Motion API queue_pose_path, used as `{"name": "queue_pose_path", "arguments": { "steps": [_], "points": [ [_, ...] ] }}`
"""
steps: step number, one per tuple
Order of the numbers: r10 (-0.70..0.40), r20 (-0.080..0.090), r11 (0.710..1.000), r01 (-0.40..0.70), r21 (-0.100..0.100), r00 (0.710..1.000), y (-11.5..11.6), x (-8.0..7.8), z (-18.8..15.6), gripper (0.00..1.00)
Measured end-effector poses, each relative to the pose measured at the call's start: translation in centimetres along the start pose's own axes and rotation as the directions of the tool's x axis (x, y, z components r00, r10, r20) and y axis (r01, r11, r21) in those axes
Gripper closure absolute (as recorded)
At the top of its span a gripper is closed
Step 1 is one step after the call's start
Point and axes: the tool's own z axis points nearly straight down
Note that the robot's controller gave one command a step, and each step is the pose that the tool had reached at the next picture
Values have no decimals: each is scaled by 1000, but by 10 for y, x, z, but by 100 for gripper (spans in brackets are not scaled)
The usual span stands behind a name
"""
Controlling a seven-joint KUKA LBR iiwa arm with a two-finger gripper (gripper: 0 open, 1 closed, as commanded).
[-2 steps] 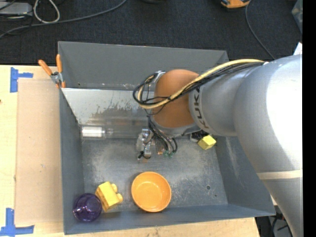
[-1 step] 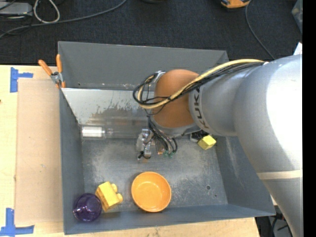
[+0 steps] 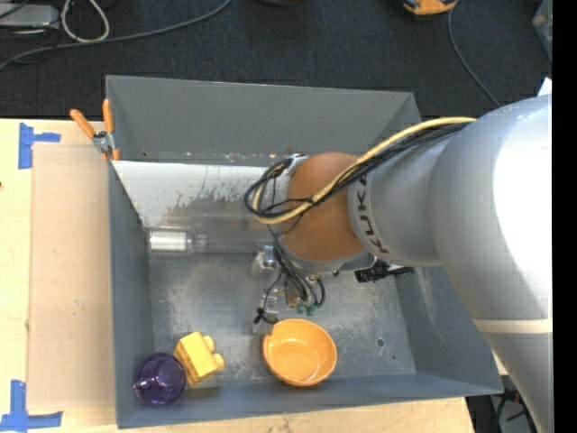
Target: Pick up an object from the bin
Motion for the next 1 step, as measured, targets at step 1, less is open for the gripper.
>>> {"name": "queue_pose_path", "arguments": {
  "steps": [1],
  "points": [
    [-1, 1, 1000, 1, 0, 1000, 0, 0, 0, 0]
  ]
}}
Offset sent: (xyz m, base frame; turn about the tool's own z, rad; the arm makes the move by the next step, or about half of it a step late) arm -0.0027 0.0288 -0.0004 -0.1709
